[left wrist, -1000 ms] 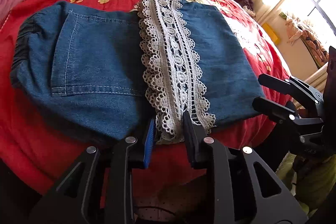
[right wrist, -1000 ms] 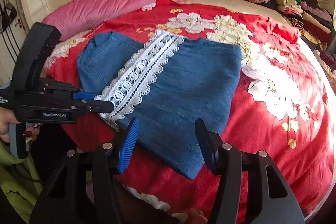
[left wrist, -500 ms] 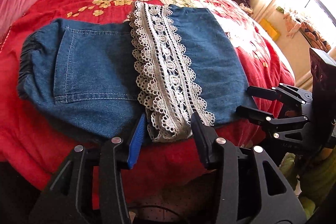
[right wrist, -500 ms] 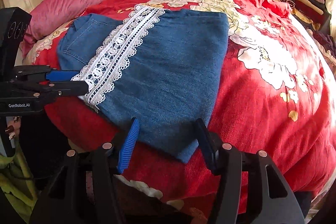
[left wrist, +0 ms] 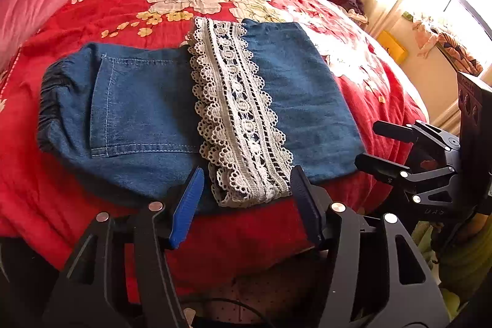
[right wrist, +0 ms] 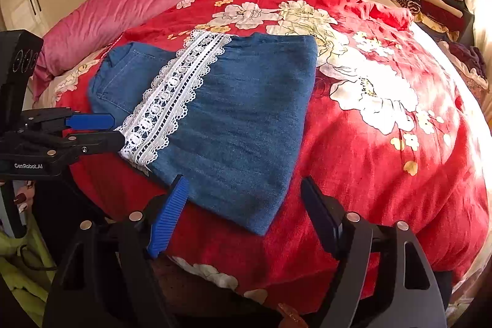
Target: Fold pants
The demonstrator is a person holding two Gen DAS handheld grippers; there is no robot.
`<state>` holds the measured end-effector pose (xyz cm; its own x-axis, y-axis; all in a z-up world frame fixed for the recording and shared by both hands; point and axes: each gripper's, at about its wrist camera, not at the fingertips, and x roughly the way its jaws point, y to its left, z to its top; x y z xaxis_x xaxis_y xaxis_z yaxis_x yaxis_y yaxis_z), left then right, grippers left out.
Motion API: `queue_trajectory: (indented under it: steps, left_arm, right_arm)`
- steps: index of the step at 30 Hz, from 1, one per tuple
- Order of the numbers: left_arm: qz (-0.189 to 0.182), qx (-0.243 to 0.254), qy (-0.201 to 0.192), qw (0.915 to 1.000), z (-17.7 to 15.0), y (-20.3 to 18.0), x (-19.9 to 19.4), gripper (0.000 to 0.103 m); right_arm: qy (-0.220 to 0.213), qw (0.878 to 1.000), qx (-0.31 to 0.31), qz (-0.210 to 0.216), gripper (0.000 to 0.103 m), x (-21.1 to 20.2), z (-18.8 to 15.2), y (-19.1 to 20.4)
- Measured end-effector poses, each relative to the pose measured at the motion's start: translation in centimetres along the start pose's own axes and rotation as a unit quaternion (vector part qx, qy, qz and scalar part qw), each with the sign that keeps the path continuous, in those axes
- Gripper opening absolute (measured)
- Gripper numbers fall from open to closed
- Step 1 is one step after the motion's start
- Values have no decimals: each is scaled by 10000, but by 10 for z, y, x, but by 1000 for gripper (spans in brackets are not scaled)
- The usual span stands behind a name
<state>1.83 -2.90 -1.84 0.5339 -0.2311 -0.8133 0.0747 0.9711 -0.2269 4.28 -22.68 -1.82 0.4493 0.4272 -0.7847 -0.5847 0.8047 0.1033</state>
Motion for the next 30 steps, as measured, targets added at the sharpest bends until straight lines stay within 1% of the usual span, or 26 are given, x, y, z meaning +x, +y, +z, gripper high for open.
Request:
queue_trajectory:
  steps: [1, 2, 8, 11, 13, 16, 17, 18, 30]
  left_arm:
    - [8, 5, -9, 10000, 0, 0, -1, 54]
    - [18, 7, -14, 10000, 0, 0, -2, 55]
    - [77, 19, -68, 9999, 1, 0, -7, 66]
    - [124, 34, -107, 9999, 2, 0, -10, 74]
    - [164, 34, -136, 9998, 2, 0, -12, 81]
    - [211, 17, -181, 9996, 3, 1, -16, 87]
    - [233, 12, -194, 9995, 3, 2, -17, 89]
    - [260, 6, -206, 9994, 3, 3, -17, 92]
    - [422, -63, -410, 9982, 5, 10, -33, 93]
  right_arm:
    - [-12, 10000, -8, -19, 85, -1, 0, 1]
    - [-32, 10000, -22, -51, 86, -2, 0, 1]
    - [-115, 9999, -16, -98, 86, -8, 2, 1]
    - [-148, 9998, 10, -123, 86, -10, 2, 1]
    - [-169, 9998, 29, -135, 86, -12, 2, 0]
    - [-215, 9996, 54, -148, 86, -15, 3, -1]
    - [-221, 9996, 60, -155, 89, -16, 4, -1]
    - [-237, 9995, 72, -191, 98, -16, 4, -1]
    - [-418, 9986, 150, -278, 98, -28, 11, 0]
